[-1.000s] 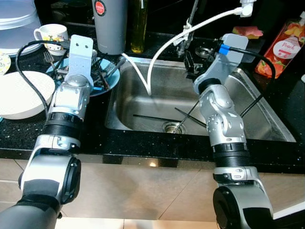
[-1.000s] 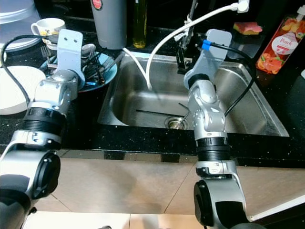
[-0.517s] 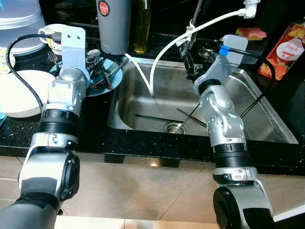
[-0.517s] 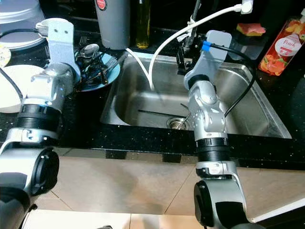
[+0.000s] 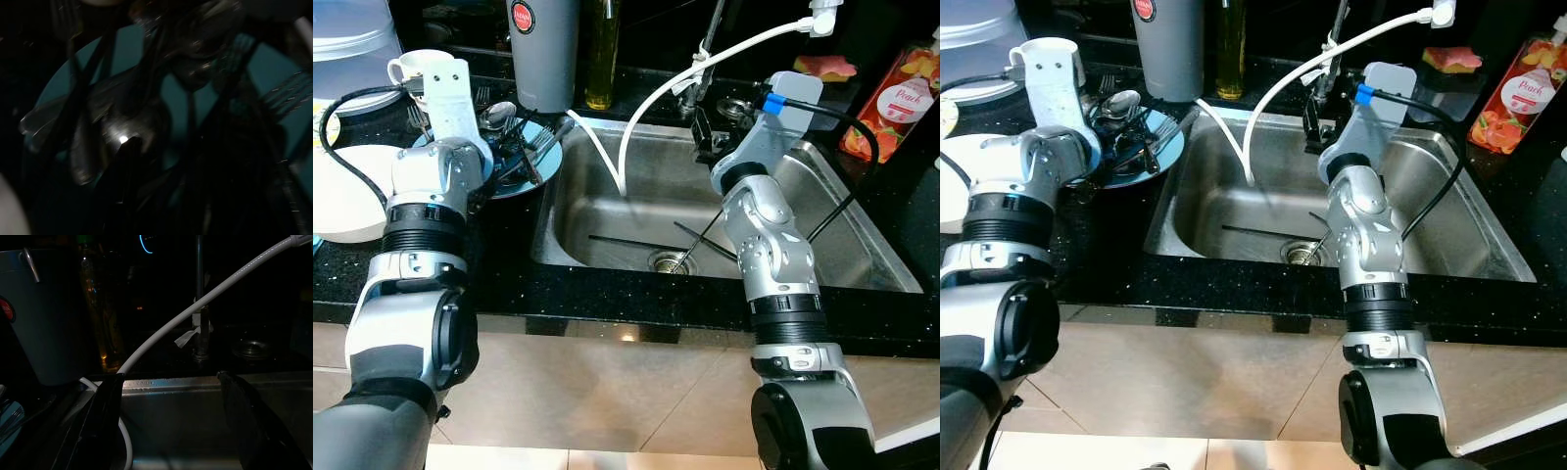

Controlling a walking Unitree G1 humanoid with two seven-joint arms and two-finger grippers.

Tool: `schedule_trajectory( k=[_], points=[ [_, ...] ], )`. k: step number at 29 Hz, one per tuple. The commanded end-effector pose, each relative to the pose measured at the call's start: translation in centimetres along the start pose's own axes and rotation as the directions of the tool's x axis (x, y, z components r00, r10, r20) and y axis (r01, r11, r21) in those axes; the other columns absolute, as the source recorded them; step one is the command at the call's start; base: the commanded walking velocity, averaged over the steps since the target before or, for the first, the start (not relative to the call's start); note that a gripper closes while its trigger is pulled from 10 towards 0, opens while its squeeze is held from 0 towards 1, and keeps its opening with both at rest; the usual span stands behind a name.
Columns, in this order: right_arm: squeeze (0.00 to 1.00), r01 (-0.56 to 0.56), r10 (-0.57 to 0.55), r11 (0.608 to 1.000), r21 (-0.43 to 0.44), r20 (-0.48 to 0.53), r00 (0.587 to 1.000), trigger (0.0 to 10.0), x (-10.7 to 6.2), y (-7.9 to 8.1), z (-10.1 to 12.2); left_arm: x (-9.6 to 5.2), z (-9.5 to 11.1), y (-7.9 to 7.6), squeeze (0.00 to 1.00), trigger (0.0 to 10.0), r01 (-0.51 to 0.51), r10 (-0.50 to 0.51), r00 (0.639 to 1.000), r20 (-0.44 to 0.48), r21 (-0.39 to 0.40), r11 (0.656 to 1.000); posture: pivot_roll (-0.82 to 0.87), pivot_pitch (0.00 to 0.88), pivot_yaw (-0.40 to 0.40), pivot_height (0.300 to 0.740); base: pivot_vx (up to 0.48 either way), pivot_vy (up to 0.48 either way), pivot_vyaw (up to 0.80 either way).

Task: Kitchen organization

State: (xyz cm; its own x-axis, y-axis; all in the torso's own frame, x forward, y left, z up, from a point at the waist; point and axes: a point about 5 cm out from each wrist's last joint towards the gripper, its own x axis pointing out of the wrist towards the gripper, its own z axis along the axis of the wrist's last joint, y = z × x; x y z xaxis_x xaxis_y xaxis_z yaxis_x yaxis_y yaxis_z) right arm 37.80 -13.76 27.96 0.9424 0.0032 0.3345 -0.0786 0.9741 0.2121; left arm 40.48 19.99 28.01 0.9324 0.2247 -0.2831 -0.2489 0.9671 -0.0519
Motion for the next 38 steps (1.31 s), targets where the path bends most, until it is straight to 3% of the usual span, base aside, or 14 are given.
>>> schedule_trajectory(
  k=[1,3,4,5,6,13,19,20,21,23,29,32,34,38],
  points=[
    [0.00,0.012,-0.012,1.000,0.009,0.024,1.000,10.0,0.0,-0.4,0.6,0.4,-1.3,0.6,0.00,10.0,-0.017,0.017,0.998,-0.067,-0.004,1.000,0.26,0.055,-0.066,0.740,0.000,0.000,0.00],
    [0.00,0.012,-0.012,1.000,0.009,0.023,1.000,10.0,0.0,-0.4,0.6,0.4,-1.4,0.6,0.00,10.0,-0.017,0.017,0.997,-0.074,0.002,1.000,0.26,0.055,-0.066,0.740,0.000,0.000,0.00],
    [0.00,0.013,-0.013,1.000,0.009,0.023,1.000,10.0,0.0,-0.4,0.5,0.5,-1.6,0.2,0.00,4.2,0.014,-0.014,0.996,-0.087,0.000,1.000,0.26,0.056,-0.067,0.740,0.000,0.000,0.00],
    [0.00,0.013,-0.013,1.000,0.009,0.023,1.000,10.0,0.0,-0.4,0.5,0.5,-1.6,0.2,0.00,4.2,0.014,-0.014,0.996,-0.087,0.000,1.000,0.26,0.056,-0.067,0.740,0.000,0.000,0.00],
    [0.00,0.013,-0.013,1.000,0.010,0.022,1.000,10.0,0.0,-0.4,0.5,0.5,-1.8,0.0,0.00,0.0,0.032,-0.034,0.994,-0.100,-0.020,0.999,0.26,0.057,-0.067,0.740,0.000,0.000,0.00],
    [0.00,0.014,-0.015,1.000,0.010,0.024,1.000,10.0,0.0,-0.5,0.6,0.4,-2.1,-0.7,0.00,0.0,0.060,-0.065,0.990,-0.121,-0.047,0.997,0.26,0.058,-0.067,0.740,0.000,0.000,0.00],
    [0.00,0.016,-0.016,1.000,0.009,0.024,1.000,10.0,0.1,-0.6,0.7,-0.1,0.3,-0.9,0.00,0.0,0.022,-0.027,0.997,0.067,0.076,0.997,0.26,0.060,-0.069,0.740,0.000,0.000,0.00],
    [0.00,0.016,-0.016,1.000,0.009,0.024,1.000,10.0,0.1,-0.5,0.7,-0.5,1.4,-1.2,0.00,3.4,0.020,-0.034,0.989,0.146,0.101,0.995,0.26,0.061,-0.070,0.740,0.000,0.000,0.00],
    [0.00,0.015,-0.016,1.000,0.010,0.024,1.000,10.0,0.1,-0.5,0.6,-0.8,2.0,-1.4,0.00,10.0,0.019,-0.041,0.980,0.197,0.115,0.993,0.26,0.061,-0.070,0.740,0.000,0.000,0.00],
    [0.00,0.015,-0.015,1.000,0.011,0.025,1.000,10.0,0.1,-0.5,0.6,-1.7,3.4,-2.4,0.00,10.0,0.049,-0.091,0.951,0.296,0.147,0.988,0.26,0.061,-0.071,0.740,0.000,0.000,0.00],
    [0.00,0.022,-0.022,1.000,0.009,0.032,0.999,10.0,0.0,-0.7,0.8,-3.7,3.2,-6.0,0.00,10.0,0.251,-0.311,0.884,0.350,0.207,0.946,0.25,0.063,-0.070,0.740,0.000,0.000,0.00],
    [0.00,0.038,-0.038,0.999,-0.005,0.070,0.997,10.0,-0.5,-1.3,1.5,-6.1,1.4,-8.7,0.00,10.0,0.353,-0.483,0.766,0.425,0.349,0.868,0.24,0.066,-0.072,0.740,0.000,0.000,0.00],
    [0.00,0.053,-0.049,0.998,-0.039,0.107,0.993,10.0,-1.0,-1.7,2.1,-7.3,0.6,-9.4,0.00,10.0,0.389,-0.540,0.706,0.457,0.387,0.836,0.24,0.071,-0.074,0.740,0.000,0.000,0.00],
    [0.00,0.088,-0.075,0.993,-0.079,0.151,0.986,10.0,-1.6,-2.4,2.9,-8.3,0.0,-9.7,0.00,10.0,0.408,-0.568,0.660,0.492,0.400,0.821,0.23,0.073,-0.075,0.740,0.000,0.000,0.00]
  ],
)
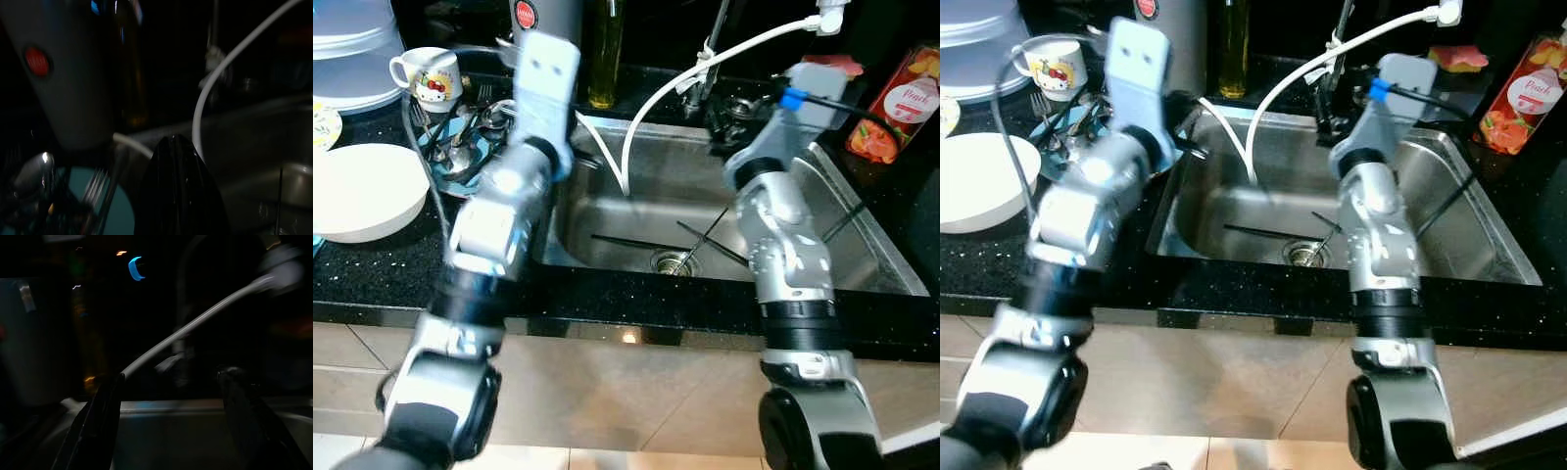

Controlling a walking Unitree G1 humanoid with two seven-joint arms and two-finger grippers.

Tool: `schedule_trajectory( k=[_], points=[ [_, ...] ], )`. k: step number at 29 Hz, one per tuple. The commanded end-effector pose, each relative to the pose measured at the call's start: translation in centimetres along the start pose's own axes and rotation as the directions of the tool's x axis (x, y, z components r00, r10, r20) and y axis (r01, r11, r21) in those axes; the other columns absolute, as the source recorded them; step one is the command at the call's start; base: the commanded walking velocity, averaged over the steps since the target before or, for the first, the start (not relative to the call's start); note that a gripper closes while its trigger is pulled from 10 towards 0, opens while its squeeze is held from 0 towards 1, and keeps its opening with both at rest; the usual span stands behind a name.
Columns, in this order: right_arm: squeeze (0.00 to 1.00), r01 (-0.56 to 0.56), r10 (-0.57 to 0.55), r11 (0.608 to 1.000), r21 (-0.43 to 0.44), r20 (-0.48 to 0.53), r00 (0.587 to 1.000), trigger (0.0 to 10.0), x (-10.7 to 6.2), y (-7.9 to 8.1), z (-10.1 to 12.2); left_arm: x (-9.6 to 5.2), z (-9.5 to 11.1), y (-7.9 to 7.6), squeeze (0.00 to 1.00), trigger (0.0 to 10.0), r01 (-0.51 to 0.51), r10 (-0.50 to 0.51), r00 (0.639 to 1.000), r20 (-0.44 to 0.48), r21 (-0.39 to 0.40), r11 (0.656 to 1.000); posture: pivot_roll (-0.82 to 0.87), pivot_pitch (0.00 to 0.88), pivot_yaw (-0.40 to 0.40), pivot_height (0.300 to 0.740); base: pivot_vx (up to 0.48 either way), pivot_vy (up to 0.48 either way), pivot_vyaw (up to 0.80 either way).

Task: Kitchen organization

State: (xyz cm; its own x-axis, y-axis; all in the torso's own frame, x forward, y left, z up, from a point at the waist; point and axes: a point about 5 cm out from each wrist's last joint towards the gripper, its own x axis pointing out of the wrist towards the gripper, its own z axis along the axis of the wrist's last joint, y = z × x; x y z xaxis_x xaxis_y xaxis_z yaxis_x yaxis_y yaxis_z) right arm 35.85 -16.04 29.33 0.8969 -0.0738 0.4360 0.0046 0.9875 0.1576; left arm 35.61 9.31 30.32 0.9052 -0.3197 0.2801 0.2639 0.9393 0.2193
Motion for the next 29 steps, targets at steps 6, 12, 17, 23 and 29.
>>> schedule_trajectory(
  k=[6,12,17,23,29],
  points=[
    [0.00,0.104,-0.086,0.982,-0.155,0.120,0.989,10.0,-1.4,-2.3,2.0,-2.4,0.6,-3.0,0.00,10.0,0.151,-0.159,0.977,0.145,0.064,0.986,0.22,0.073,-0.076,0.740,0.000,0.000,0.00],
    [0.00,0.157,-0.112,0.953,-0.261,0.177,0.978,10.0,-2.4,-3.3,2.6,-4.5,0.3,-4.5,0.00,10.0,0.224,-0.233,0.952,0.197,0.067,0.972,0.21,0.070,-0.078,0.740,0.000,0.000,0.00],
    [0.00,0.224,-0.152,0.917,-0.331,0.228,0.962,10.0,-2.9,-4.2,3.3,-5.2,0.3,-4.8,0.00,10.0,0.202,-0.219,0.949,0.227,0.095,0.975,0.21,0.066,-0.080,0.740,0.000,0.000,0.00],
    [0.00,0.303,-0.207,0.871,-0.387,0.272,0.940,10.0,-3.1,-6.1,4.1,-5.2,0.2,-4.7,0.00,10.0,0.184,-0.210,0.947,0.241,0.129,0.974,0.20,0.054,-0.081,0.740,0.000,0.000,0.00],
    [0.00,0.431,-0.315,0.802,-0.414,0.319,0.894,10.0,-3.6,-8.7,4.8,-5.4,0.1,-4.7,0.00,10.0,0.158,-0.189,0.951,0.245,0.140,0.977,0.20,0.050,-0.078,0.740,0.000,0.000,0.00]
  ],
)
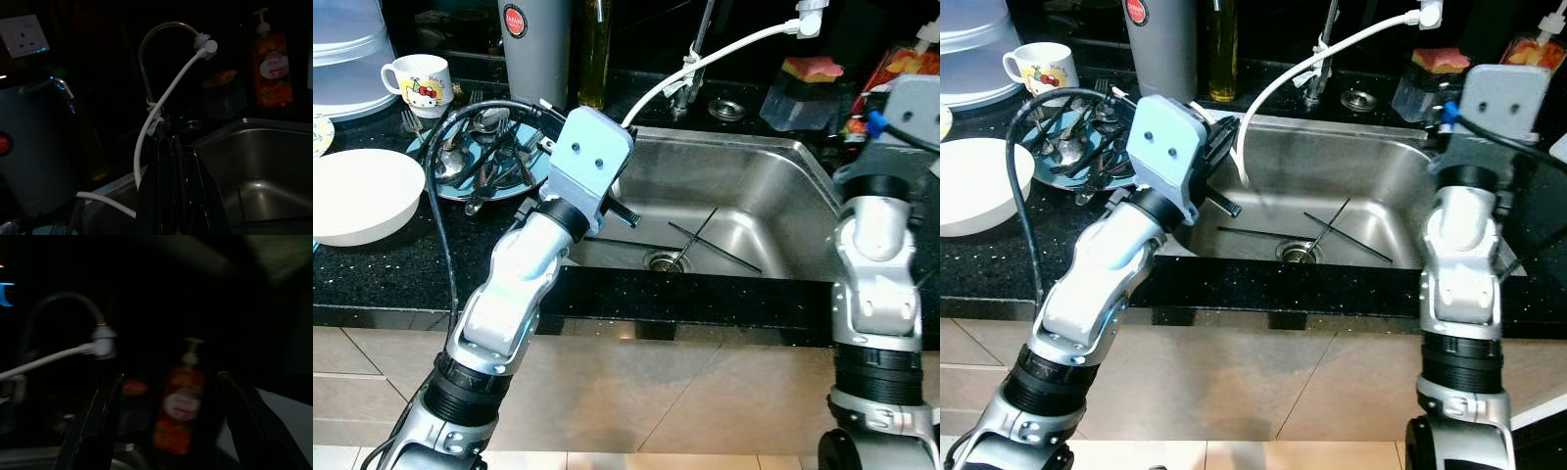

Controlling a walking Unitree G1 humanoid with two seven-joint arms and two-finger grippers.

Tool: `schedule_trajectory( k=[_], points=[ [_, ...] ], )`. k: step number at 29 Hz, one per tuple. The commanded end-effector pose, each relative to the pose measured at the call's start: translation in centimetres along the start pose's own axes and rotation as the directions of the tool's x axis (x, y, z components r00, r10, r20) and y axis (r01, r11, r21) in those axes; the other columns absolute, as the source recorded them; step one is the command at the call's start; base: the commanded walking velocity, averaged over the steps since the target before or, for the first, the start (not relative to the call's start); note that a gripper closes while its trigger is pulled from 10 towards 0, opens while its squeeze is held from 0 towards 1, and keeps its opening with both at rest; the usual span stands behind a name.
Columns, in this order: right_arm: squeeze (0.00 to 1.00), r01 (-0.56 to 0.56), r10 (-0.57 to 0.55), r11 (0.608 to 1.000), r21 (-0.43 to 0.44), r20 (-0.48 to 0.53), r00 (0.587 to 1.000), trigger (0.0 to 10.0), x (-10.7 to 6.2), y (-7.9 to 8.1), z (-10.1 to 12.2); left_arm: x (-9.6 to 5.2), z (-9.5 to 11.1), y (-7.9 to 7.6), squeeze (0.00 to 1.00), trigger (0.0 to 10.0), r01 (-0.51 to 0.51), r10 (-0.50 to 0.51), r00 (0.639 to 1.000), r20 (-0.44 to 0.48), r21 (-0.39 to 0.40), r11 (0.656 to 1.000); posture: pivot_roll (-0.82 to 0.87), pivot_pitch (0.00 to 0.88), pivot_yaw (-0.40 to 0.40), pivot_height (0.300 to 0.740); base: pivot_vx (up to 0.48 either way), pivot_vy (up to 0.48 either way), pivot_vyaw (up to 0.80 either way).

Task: Kitchen organization

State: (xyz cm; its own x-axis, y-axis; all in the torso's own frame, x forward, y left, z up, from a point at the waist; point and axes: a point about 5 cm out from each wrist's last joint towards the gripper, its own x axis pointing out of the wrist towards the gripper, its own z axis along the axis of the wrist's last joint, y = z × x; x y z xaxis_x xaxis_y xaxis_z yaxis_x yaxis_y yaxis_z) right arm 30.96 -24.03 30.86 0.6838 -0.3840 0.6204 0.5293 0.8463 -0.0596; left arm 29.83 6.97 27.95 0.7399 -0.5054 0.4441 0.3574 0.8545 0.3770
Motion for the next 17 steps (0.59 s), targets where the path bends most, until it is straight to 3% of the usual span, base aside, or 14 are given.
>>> schedule_trajectory(
  k=[1,2,4,6,7,8,9,10,12,13,15,17],
  points=[
    [0.00,0.060,-0.060,0.997,-0.038,-0.001,0.998,10.0,0.0,-1.5,-0.4,-0.1,0.2,-0.5,0.00,10.0,-0.007,0.007,1.000,0.013,0.021,1.000,0.20,0.050,-0.078,0.740,0.000,0.000,0.00],
    [0.00,0.060,-0.060,0.997,-0.038,-0.001,0.998,10.0,0.0,-1.5,-0.4,-0.1,0.2,-0.5,0.00,10.0,-0.007,0.007,1.000,0.013,0.021,1.000,0.20,0.050,-0.078,0.740,0.000,0.000,0.00],
    [0.00,0.160,-0.162,0.977,-0.144,0.003,0.987,10.0,0.2,-3.4,-0.9,0.0,0.0,0.0,0.00,10.0,-0.046,0.046,0.999,0.006,0.006,0.999,0.20,0.052,-0.074,0.740,0.000,0.000,0.00],
    [0.00,0.184,-0.185,0.968,-0.170,0.005,0.983,10.0,0.2,-4.0,-1.1,0.1,-0.1,0.2,0.00,10.0,-0.056,0.056,0.998,0.006,0.006,0.998,0.20,0.052,-0.074,0.740,0.000,0.000,0.00],
    [0.00,0.225,-0.231,0.954,-0.200,-0.007,0.973,10.0,0.2,-5.2,-1.6,0.2,-0.1,0.4,0.00,10.0,-0.063,0.063,0.998,0.004,0.006,0.998,0.19,0.054,-0.074,0.740,0.000,0.000,0.00],
    [0.00,0.225,-0.231,0.954,-0.200,-0.007,0.973,10.0,0.2,-5.2,-1.6,0.2,-0.1,0.4,0.00,10.0,-0.063,0.063,0.998,0.004,0.006,0.998,0.19,0.054,-0.074,0.740,0.000,0.000,0.00],
    [0.00,0.264,-0.276,0.933,-0.244,-0.013,0.961,10.0,0.1,-6.6,-2.2,0.3,-0.1,0.5,0.00,10.0,-0.066,0.066,0.998,0.003,0.006,0.998,0.19,0.056,-0.073,0.740,0.000,0.000,0.00],
    [0.00,0.264,-0.276,0.933,-0.244,-0.013,0.961,10.0,0.1,-6.6,-2.2,0.3,-0.1,0.5,0.00,10.0,-0.066,0.066,0.998,0.003,0.006,0.998,0.19,0.056,-0.073,0.740,0.000,0.000,0.00],
    [0.00,0.357,-0.387,0.871,-0.337,-0.024,0.922,10.0,-0.2,-10.5,-3.4,0.4,-0.2,0.7,0.00,10.0,-0.071,0.071,0.997,0.002,0.008,0.997,0.19,0.059,-0.071,0.740,0.000,0.000,0.00],
    [0.00,0.357,-0.387,0.871,-0.337,-0.024,0.922,10.0,-0.2,-10.5,-3.4,0.4,-0.2,0.7,0.00,10.0,-0.071,0.071,0.997,0.002,0.008,0.997,0.19,0.059,-0.071,0.740,0.000,0.000,0.00],
    [0.00,0.423,-0.483,0.796,-0.433,-0.034,0.875,10.0,-1.1,-14.4,-4.5,0.4,-0.2,0.9,0.00,10.0,-0.079,0.079,0.997,0.001,0.008,0.997,0.18,0.065,-0.069,0.740,0.000,0.000,0.00],
    [0.00,0.449,-0.543,0.739,-0.503,-0.048,0.839,10.0,-2.1,-17.1,-5.4,0.5,-0.2,1.0,0.00,10.0,-0.084,0.084,0.996,0.002,0.006,0.996,0.18,0.069,-0.069,0.740,0.000,0.000,0.00]
  ],
)
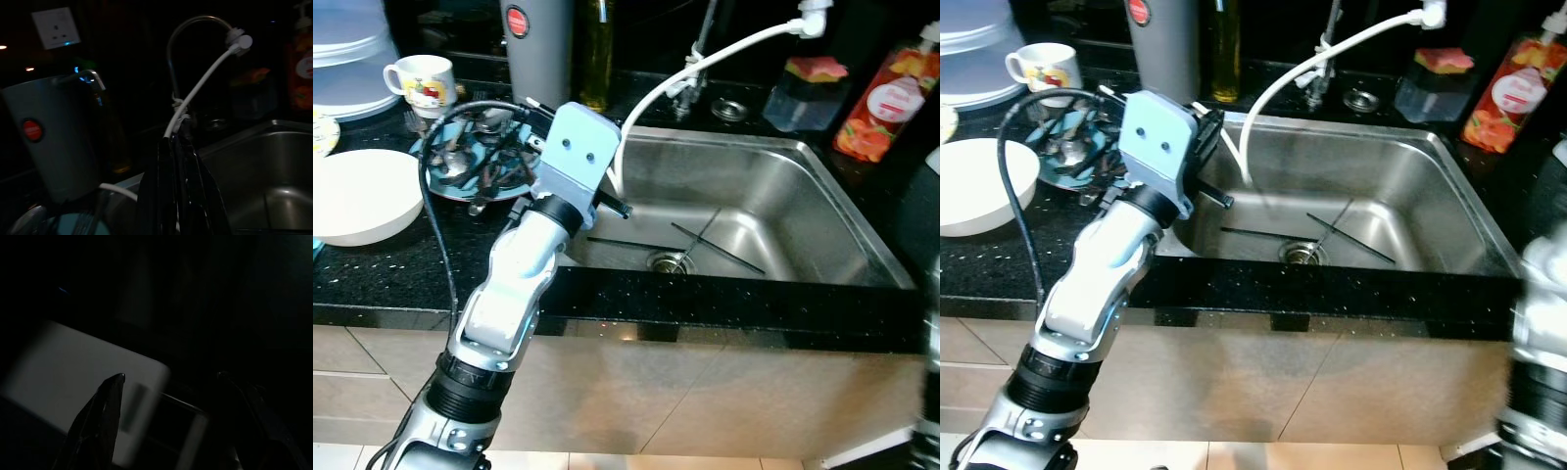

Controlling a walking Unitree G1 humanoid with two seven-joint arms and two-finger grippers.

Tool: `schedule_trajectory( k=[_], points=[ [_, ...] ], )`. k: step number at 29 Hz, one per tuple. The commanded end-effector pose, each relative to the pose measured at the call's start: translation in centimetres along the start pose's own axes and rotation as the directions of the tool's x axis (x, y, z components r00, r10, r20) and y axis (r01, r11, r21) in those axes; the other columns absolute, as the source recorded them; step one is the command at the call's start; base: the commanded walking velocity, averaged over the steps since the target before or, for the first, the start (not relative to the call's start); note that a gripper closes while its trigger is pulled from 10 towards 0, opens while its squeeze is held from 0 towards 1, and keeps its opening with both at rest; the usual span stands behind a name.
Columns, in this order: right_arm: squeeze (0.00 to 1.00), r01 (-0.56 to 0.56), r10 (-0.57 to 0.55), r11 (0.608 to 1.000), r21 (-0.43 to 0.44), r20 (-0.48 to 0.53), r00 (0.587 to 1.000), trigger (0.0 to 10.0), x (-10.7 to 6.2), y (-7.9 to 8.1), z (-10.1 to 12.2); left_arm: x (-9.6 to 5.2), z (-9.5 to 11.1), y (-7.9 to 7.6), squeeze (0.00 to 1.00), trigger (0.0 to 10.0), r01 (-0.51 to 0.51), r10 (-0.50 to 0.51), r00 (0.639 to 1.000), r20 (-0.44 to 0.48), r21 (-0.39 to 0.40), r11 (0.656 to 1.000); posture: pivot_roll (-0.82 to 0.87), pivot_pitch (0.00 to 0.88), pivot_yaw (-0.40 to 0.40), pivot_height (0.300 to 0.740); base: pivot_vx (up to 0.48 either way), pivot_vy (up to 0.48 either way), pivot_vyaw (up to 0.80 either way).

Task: Kitchen organization

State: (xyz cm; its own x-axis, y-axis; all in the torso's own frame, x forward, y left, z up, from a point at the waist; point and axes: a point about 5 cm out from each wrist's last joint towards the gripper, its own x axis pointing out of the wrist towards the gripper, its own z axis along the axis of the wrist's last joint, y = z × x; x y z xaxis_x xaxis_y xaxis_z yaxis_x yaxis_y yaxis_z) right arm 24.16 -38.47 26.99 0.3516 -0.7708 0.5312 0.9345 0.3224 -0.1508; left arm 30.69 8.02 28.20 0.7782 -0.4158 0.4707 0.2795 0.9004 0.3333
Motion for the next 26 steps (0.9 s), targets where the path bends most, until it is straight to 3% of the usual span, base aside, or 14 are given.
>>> schedule_trajectory(
  k=[1,2,6,7,11,14,16,17,20,21,23,26],
  points=[
    [0.00,0.044,-0.045,0.998,-0.038,-0.027,0.999,10.0,0.3,-1.3,-1.1,0.3,0.2,-0.3,0.00,10.0,0.016,-0.016,1.000,0.013,0.003,1.000,0.18,0.069,-0.069,0.740,0.000,0.000,0.00],
    [0.00,0.044,-0.045,0.998,-0.038,-0.027,0.999,10.0,0.3,-1.3,-1.1,0.3,0.2,-0.3,0.00,10.0,0.016,-0.016,1.000,0.013,0.003,1.000,0.18,0.069,-0.069,0.740,0.000,0.000,0.00],
    [0.00,0.130,-0.157,0.965,-0.227,-0.105,0.982,10.0,0.2,-5.6,-5.7,0.6,0.1,-0.2,0.00,10.0,0.011,-0.011,1.000,0.014,0.005,1.000,0.17,0.074,-0.067,0.740,0.000,0.000,0.00],
    [0.00,0.130,-0.157,0.965,-0.227,-0.105,0.982,10.0,0.2,-5.6,-5.7,0.6,0.1,-0.2,0.00,10.0,0.011,-0.011,1.000,0.014,0.005,1.000,0.17,0.074,-0.067,0.740,0.000,0.000,0.00],
    [0.00,0.156,-0.232,0.933,-0.324,-0.212,0.949,10.0,-0.6,-8.8,-9.6,0.8,0.0,-0.1,0.00,10.0,0.012,-0.013,1.000,0.015,0.004,1.000,0.16,0.076,-0.067,0.740,0.000,0.000,0.00],
    [0.00,0.138,-0.233,0.928,-0.346,-0.250,0.940,10.0,-1.1,-9.3,-10.8,0.8,0.0,-0.2,0.00,10.0,0.012,-0.012,1.000,0.015,0.003,1.000,0.16,0.076,-0.070,0.740,0.000,0.000,0.00],
    [0.00,0.067,-0.217,0.919,-0.390,-0.354,0.910,10.0,-3.1,-9.7,-13.6,0.9,0.1,-0.1,0.00,10.0,0.008,-0.008,1.000,0.018,-0.001,1.000,0.16,0.077,-0.077,0.740,0.000,0.000,0.00],
    [0.00,0.067,-0.217,0.919,-0.390,-0.354,0.910,10.0,-3.1,-9.7,-13.6,0.9,0.1,-0.1,0.00,10.0,0.008,-0.008,1.000,0.018,-0.001,1.000,0.16,0.077,-0.077,0.740,0.000,0.000,0.00],
    [0.00,-0.013,-0.206,0.902,-0.433,-0.455,0.867,10.0,-6.1,-10.1,-16.3,0.9,0.2,-0.1,0.00,10.0,0.003,-0.003,1.000,0.023,-0.003,1.000,0.16,0.079,-0.077,0.740,0.000,0.000,0.00],
    [0.00,-0.013,-0.206,0.902,-0.433,-0.455,0.867,10.0,-6.1,-10.1,-16.3,0.9,0.2,-0.1,0.00,10.0,0.003,-0.003,1.000,0.023,-0.003,1.000,0.16,0.079,-0.077,0.740,0.000,0.000,0.00],
    [0.00,-0.111,-0.173,0.884,-0.454,-0.539,0.824,10.0,-8.7,-10.0,-18.4,0.9,0.2,0.1,0.00,10.0,0.000,0.000,1.000,0.024,-0.005,1.000,0.16,0.078,-0.077,0.740,0.000,0.000,0.00],
    [0.00,-0.143,-0.163,0.877,-0.458,-0.564,0.809,10.0,-9.6,-10.0,-19.0,0.9,0.2,0.1,0.00,10.0,-0.001,0.001,1.000,0.025,-0.006,1.000,0.16,0.078,-0.077,0.740,0.000,0.000,0.00]
  ],
)
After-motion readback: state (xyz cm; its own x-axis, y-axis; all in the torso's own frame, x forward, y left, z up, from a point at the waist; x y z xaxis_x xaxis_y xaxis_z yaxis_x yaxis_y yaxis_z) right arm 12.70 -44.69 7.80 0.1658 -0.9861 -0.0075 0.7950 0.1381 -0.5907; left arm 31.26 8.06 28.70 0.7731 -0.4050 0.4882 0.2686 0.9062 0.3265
